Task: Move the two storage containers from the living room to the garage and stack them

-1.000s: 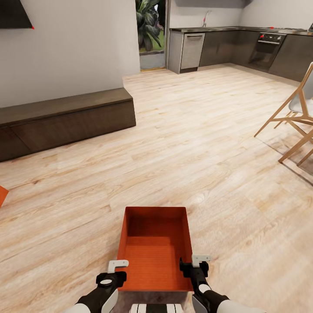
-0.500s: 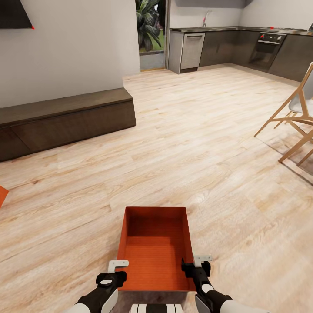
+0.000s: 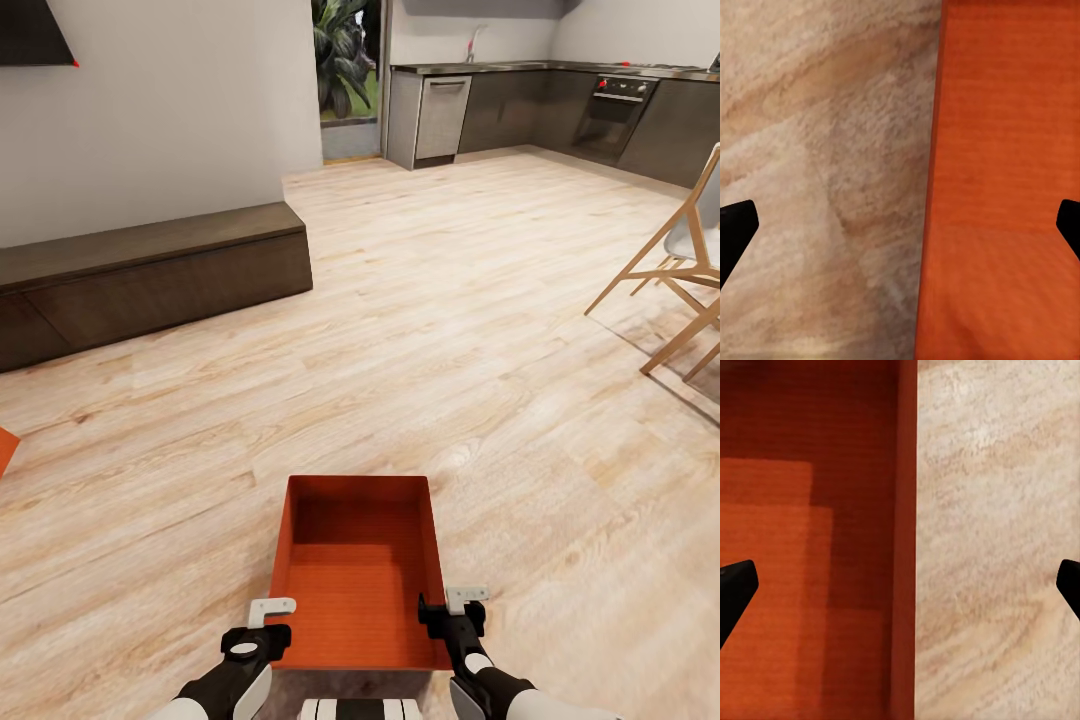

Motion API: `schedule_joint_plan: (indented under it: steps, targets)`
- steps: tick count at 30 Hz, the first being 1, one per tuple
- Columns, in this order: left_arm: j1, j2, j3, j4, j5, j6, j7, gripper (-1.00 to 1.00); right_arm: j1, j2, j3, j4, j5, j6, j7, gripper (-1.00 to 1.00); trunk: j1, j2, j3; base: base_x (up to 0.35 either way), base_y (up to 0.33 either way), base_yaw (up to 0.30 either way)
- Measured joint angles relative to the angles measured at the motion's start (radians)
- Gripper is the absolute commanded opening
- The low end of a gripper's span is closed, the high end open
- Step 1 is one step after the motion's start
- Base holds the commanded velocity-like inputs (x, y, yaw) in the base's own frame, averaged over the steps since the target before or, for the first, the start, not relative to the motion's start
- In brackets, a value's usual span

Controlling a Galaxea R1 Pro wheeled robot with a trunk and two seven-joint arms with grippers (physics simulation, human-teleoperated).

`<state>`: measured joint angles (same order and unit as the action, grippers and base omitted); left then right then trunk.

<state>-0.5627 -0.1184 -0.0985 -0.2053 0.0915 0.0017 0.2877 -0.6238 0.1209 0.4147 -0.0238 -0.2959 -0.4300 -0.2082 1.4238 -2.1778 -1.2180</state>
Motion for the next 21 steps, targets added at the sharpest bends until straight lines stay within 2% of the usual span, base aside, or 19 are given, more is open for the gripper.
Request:
schedule_joint_plan:
  steps: [21]
  targets:
    - [0.000, 0.000, 0.000, 0.000, 0.000, 0.000, 0.000, 1.00, 0.000, 0.001, 0.000, 0.000, -0.003, 0.041, -0.002, 1.00, 0.000, 0.000, 0.000, 0.000, 0.000, 0.000]
